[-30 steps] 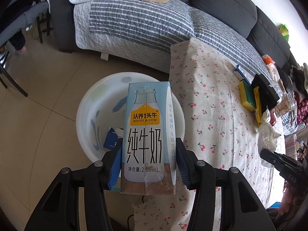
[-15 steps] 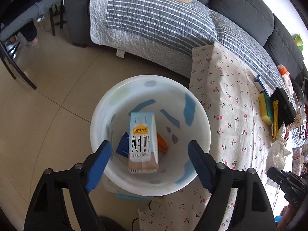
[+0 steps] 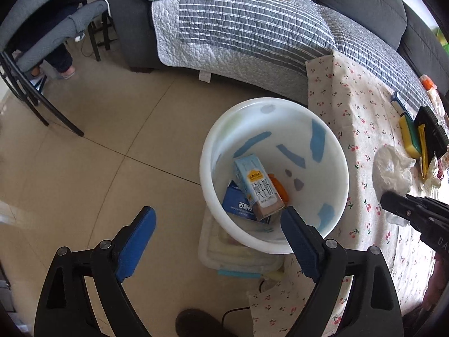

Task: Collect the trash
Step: 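Carry the white tissue over the bin and open the right gripper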

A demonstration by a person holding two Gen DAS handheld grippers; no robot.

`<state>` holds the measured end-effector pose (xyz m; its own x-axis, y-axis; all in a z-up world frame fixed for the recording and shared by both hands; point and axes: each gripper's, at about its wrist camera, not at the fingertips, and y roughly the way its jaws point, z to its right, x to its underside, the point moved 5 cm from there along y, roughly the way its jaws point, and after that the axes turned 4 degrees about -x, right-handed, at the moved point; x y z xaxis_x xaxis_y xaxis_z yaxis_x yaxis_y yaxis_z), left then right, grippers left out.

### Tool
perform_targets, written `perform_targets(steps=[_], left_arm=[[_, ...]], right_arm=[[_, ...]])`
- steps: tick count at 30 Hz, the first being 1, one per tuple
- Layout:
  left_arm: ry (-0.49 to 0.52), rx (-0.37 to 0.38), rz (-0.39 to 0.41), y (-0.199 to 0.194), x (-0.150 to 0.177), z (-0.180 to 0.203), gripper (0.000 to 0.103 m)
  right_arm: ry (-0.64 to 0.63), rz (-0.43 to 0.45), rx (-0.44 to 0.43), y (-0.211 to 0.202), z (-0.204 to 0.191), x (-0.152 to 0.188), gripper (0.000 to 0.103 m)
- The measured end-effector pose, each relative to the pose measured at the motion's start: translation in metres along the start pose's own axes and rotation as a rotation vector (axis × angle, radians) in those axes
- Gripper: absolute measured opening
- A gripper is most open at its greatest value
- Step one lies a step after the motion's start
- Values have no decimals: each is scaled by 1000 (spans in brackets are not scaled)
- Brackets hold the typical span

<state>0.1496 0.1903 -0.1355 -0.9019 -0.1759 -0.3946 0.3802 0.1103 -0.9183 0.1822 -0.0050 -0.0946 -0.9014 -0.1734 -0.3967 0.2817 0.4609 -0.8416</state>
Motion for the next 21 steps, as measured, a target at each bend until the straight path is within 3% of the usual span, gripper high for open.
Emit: perform_targets(steps=[7,14,15,17,21], left_arm=[[-7,17,-12,-4,2,-8,92],[-7,27,-17,-6,2,-6,92],[-6,29,-17,-6,2,-5,92],[-5,31,-16,-7,3,-5,92],[-6,39,-17,-8,3,-3,92]], right_arm=[[-13,-41,-43,39,-29,-14,13],[8,-38,-61,49,-34,-24,19],[17,-35,-69,49,-33,-26,26],[55,-21,-74,45,-28,-29,63],[83,4,-69,32,-22,-30,66]])
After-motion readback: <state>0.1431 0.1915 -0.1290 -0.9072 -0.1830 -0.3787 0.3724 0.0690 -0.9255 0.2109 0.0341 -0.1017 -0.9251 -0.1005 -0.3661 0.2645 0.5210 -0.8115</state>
